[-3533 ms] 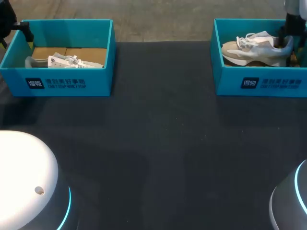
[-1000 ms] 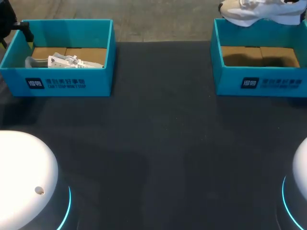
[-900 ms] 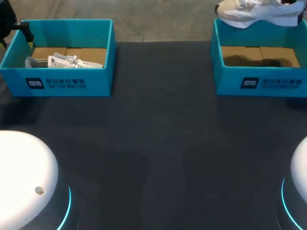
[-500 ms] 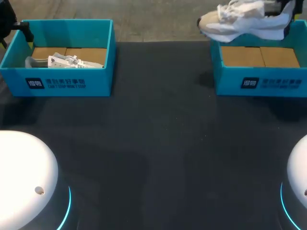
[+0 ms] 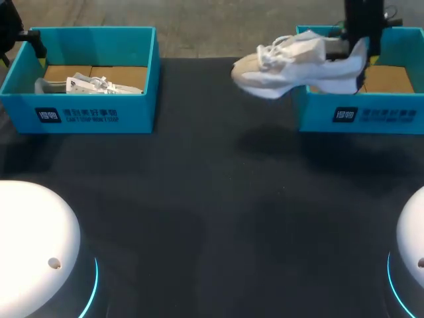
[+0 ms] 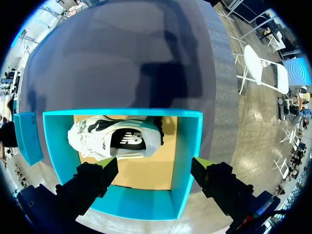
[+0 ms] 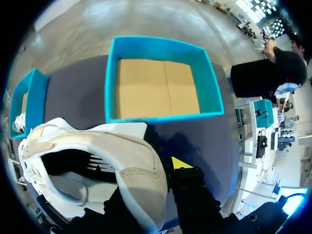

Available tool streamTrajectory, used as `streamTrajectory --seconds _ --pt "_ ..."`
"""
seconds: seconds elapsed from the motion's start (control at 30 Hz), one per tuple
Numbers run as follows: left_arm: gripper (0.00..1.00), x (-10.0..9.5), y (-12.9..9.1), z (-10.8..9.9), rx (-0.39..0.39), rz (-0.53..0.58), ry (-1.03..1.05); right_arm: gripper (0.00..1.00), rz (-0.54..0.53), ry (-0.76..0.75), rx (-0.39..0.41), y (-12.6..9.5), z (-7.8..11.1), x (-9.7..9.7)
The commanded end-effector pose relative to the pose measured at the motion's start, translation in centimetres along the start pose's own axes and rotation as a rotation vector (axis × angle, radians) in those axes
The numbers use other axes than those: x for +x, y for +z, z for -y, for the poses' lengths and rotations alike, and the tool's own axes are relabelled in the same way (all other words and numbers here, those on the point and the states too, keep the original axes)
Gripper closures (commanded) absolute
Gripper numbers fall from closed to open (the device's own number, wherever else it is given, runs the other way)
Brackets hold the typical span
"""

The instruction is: Take the shoe out of the shoebox, open the shoe tongue, remove and reinsert the insole, then place the shoe into the shoebox

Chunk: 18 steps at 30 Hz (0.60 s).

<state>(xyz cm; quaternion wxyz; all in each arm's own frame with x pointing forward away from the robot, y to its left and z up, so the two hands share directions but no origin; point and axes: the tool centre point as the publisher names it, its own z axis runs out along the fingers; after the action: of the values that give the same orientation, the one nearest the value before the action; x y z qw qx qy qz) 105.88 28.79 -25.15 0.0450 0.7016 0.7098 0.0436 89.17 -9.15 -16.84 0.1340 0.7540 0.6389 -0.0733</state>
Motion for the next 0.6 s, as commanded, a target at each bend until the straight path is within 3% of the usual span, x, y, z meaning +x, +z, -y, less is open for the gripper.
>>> streamTrajectory --seconds 0.03,0.4,0.6 --pt "0.00 0.0 0.0 0.0 -0.001 0.000 0.000 1.00 -0.007 0.002 -0.095 -1.1 4.9 1.5" --pt "0.00 0.0 0.0 0.0 -0.001 0.000 0.000 1.00 -0.041 -0.042 -0.082 -3.0 12.5 7.4" --pt "0.00 0.0 0.0 0.0 -0.001 0.000 0.000 1.00 -0.004 -0.091 -0.077 -2.7 15.1 10.2"
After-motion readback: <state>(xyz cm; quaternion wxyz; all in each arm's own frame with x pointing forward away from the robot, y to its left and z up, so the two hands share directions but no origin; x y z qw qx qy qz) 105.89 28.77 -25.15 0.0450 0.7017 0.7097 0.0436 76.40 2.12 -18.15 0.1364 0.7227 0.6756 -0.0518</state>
